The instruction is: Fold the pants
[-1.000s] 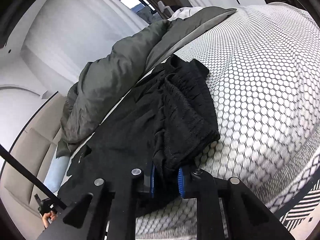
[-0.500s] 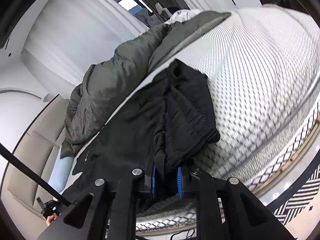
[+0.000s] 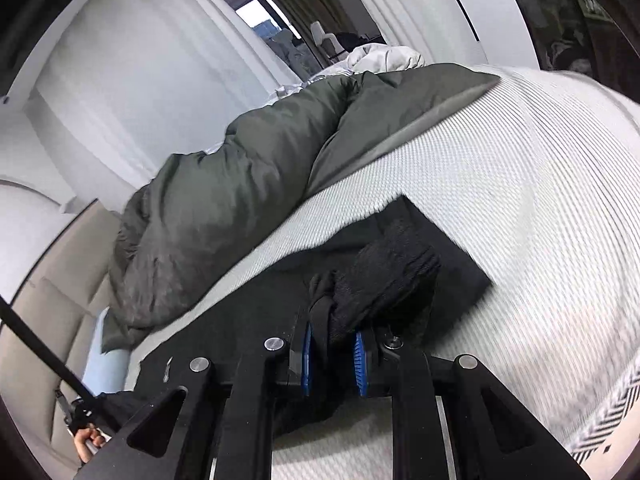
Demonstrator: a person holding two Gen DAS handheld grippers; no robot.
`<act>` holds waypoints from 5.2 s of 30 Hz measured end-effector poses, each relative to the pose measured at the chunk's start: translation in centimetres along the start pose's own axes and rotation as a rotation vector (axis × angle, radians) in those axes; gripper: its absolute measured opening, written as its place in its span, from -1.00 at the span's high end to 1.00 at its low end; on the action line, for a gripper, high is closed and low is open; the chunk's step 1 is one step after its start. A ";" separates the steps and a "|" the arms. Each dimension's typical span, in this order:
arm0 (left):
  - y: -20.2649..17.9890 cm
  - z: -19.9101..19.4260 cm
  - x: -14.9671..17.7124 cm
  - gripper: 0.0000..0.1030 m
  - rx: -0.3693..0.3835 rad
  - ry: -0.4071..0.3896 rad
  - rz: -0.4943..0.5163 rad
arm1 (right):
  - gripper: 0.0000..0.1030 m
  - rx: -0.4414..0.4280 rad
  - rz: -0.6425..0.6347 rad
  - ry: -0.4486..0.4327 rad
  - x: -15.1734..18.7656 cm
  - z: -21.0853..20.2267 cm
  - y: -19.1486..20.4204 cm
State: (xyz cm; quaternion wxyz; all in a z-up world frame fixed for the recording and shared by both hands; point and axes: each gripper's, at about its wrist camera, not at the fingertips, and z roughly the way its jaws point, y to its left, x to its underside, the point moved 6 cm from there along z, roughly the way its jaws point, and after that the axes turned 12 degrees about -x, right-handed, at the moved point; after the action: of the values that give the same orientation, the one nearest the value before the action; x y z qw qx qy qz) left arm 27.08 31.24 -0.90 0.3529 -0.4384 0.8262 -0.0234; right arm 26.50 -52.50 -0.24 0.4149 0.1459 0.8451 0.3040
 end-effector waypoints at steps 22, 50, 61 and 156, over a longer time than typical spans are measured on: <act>-3.7 2.2 -0.4 -0.97 0.022 0.060 0.114 | -1.00 0.052 -0.074 -0.044 -0.7 9.9 2.9; -3.5 3.7 13.4 -0.62 0.171 0.284 -0.069 | -1.00 -0.129 0.262 0.059 7.8 6.5 -4.8; -5.6 7.6 11.4 0.17 0.122 0.247 -0.092 | -0.98 -0.141 0.250 0.030 6.5 7.5 -5.7; 6.6 -5.3 12.9 -0.97 -0.037 0.033 0.117 | -0.95 0.202 -0.101 -0.114 14.8 -8.8 -2.0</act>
State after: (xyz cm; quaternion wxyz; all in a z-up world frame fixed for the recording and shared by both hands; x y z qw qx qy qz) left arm 14.44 24.28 -6.47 0.3319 -0.3956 0.8564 0.0053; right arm 10.55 -50.09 -6.41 0.4603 0.1611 0.8527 0.1874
